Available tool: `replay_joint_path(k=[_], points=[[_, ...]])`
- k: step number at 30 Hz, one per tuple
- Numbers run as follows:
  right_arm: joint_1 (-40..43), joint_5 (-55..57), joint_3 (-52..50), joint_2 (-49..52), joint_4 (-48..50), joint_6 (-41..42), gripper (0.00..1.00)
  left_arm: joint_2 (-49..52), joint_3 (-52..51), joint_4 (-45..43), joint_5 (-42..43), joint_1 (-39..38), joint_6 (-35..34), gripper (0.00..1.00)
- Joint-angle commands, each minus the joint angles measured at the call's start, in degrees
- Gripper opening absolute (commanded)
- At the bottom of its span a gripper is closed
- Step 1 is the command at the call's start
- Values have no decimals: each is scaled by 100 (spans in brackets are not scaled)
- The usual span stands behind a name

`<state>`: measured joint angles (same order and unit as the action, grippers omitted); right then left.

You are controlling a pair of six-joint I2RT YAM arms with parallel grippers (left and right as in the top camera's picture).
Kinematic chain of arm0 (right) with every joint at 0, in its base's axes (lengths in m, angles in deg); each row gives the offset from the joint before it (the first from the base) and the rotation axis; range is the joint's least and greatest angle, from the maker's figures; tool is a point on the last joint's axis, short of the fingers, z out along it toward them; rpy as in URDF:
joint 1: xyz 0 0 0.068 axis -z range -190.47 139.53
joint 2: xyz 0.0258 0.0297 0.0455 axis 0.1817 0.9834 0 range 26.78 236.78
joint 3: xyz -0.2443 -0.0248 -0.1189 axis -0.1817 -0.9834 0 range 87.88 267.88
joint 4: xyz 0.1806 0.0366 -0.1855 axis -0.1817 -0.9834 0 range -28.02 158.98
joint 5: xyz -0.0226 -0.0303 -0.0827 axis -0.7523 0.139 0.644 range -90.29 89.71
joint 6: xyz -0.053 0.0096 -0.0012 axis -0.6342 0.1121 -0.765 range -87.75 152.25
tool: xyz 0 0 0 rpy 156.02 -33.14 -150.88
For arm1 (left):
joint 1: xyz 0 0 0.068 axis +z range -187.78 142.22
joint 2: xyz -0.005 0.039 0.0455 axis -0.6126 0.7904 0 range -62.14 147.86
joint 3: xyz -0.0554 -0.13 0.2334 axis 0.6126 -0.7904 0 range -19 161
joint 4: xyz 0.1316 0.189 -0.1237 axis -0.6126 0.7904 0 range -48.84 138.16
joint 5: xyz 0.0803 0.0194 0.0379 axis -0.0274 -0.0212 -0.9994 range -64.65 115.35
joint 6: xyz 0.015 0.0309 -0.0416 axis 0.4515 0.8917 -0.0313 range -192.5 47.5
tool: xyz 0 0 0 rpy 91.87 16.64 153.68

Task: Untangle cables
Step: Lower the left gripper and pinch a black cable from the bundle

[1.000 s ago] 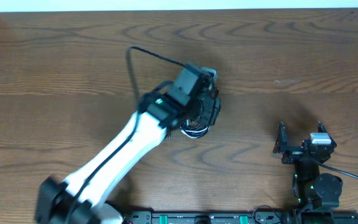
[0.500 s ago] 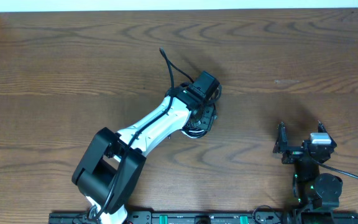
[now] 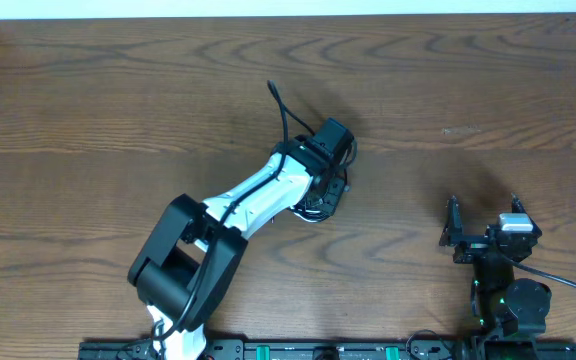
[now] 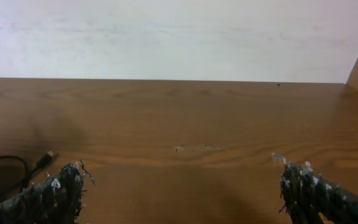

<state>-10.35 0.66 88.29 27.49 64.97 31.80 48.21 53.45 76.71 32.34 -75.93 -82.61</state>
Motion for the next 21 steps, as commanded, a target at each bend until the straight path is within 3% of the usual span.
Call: replay_joint_path(k=[1,6,10,17,21], points=[[-26,39,-9,-33,-15,59,99,120,-70,-26,9,-2,-9,33],[-26,39,-9,-33,-15,59,99,-63,-24,-20,9,-2,-98,8],[-26,39,-9,-33,-15,59,99,-450,72,0,256,-2,-155,7],[-26,39,-9,-33,-15,59,99,-1598,131,-378,1408,-2,-181,8],[-26,39,-9,-33,-15,59,99,-2306,131,-660,1447,-2,-507,7]])
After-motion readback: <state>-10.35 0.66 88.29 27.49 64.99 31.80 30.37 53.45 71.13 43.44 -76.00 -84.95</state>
